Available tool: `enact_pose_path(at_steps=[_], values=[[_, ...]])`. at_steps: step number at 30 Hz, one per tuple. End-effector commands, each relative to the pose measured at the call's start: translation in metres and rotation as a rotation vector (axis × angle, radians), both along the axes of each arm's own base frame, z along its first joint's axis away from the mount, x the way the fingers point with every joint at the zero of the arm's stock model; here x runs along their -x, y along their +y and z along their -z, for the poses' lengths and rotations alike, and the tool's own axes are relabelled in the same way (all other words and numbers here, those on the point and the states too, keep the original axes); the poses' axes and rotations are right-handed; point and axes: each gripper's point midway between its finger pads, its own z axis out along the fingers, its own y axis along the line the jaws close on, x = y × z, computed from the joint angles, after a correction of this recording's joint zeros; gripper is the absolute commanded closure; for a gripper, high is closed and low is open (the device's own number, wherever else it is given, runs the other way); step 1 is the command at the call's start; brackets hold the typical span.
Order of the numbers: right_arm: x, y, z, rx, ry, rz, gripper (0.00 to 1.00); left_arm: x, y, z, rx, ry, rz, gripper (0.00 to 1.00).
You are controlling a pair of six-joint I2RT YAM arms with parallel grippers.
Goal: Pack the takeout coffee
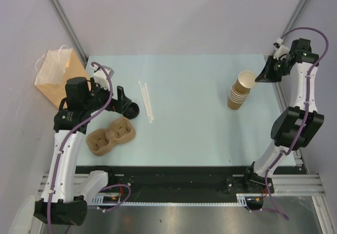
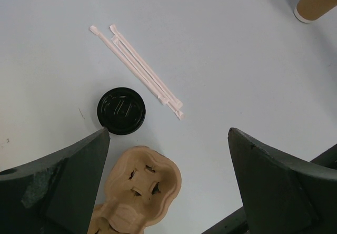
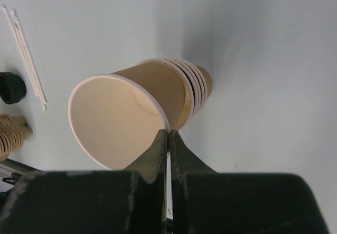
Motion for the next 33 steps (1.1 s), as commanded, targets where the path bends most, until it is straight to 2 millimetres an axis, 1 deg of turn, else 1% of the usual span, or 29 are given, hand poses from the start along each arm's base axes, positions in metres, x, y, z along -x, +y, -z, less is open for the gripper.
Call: enact_pose_path(at_steps=[1,3,4,6,7,9,10,12,13,15,16,17,18,19,20,22,23,24,26,27,28,29,30,32,33], values=[[0.002,0.006,-0.064,-0.006,-0.147,-0.023,1.0,-0.003,-0.004,-0.017,0.027,-0.027,0.01,0.01],[0.003,0.006,-0.072,0.004,-0.175,-0.027,1.0,-0.004,-0.004,-0.017,0.03,-0.025,0.006,0.0],[0.006,0.012,-0.08,-0.011,-0.198,-0.048,1.0,-0.004,-0.004,-0.019,0.031,-0.026,0.006,0.0],[0.01,0.016,-0.09,-0.011,-0.236,-0.083,1.0,-0.007,-0.004,-0.018,0.044,-0.007,-0.009,0.0],[0.013,0.021,-0.1,-0.021,-0.266,-0.107,1.0,-0.007,-0.005,-0.019,0.049,0.004,-0.01,0.0],[0.018,0.029,-0.111,-0.026,-0.301,-0.15,1.0,-0.01,-0.007,-0.019,0.066,0.025,-0.006,0.0],[0.024,0.04,-0.118,-0.048,-0.317,-0.19,1.0,-0.009,-0.012,-0.02,0.083,0.019,0.019,0.01],[0.031,0.054,-0.119,-0.049,-0.327,-0.251,1.0,-0.01,-0.014,-0.025,0.087,-0.014,0.034,0.01],[0.038,0.071,-0.121,-0.055,-0.331,-0.305,1.0,-0.015,-0.013,-0.027,0.084,-0.047,0.033,0.0],[0.046,0.094,-0.109,-0.065,-0.303,-0.382,1.0,-0.018,-0.012,-0.031,0.083,-0.083,0.025,0.0],[0.052,0.115,-0.104,-0.066,-0.291,-0.446,1.0,-0.023,-0.006,-0.03,0.075,-0.084,-0.02,0.0],[0.059,0.127,-0.09,-0.075,-0.251,-0.481,1.0,-0.024,-0.004,-0.03,0.069,-0.083,-0.031,0.01],[0.063,0.137,-0.082,-0.074,-0.236,-0.517,1.0,-0.026,-0.006,-0.026,0.059,-0.07,-0.009,0.01],[0.064,0.146,-0.073,-0.059,-0.224,-0.543,1.0,-0.022,-0.01,-0.025,0.043,-0.066,0.045,0.01],[0.074,0.167,-0.057,-0.065,-0.181,-0.603,1.0,-0.022,-0.012,-0.024,0.043,-0.056,0.054,0.0],[0.077,0.183,-0.04,-0.032,-0.167,-0.656,1.0,-0.027,-0.012,-0.015,0.05,-0.015,0.051,0.01],[0.084,0.202,-0.033,-0.022,-0.155,-0.71,1.0,-0.028,-0.013,-0.009,0.051,0.005,0.053,0.01],[0.084,0.208,-0.017,0.005,-0.136,-0.725,1.0,-0.029,-0.012,-0.006,0.047,0.012,0.052,0.0],[0.086,0.223,-0.003,0.029,-0.115,-0.755,1.0,-0.037,-0.006,0.011,0.016,0.047,0.021,0.01],[0.087,0.238,0.009,0.044,-0.103,-0.79,1.0,-0.041,-0.001,0.017,0.0,0.055,-0.007,0.01],[0.087,0.246,0.015,0.047,-0.092,-0.803,1.0,-0.046,0.003,0.03,-0.012,0.094,-0.026,0.0],[0.087,0.253,0.021,0.049,-0.083,-0.811,1.0,-0.049,0.008,0.037,-0.028,0.108,-0.05,0.01],[0.087,0.266,0.031,0.05,-0.07,-0.839,1.0,-0.053,0.01,0.044,-0.038,0.129,-0.063,0.01],[0.087,0.277,0.043,0.047,-0.048,-0.857,1.0,-0.059,0.014,0.063,-0.058,0.182,-0.076,0.03],[0.089,0.286,0.049,0.062,-0.046,-0.875,1.0,-0.06,0.014,0.068,-0.067,0.198,-0.074,0.04]])
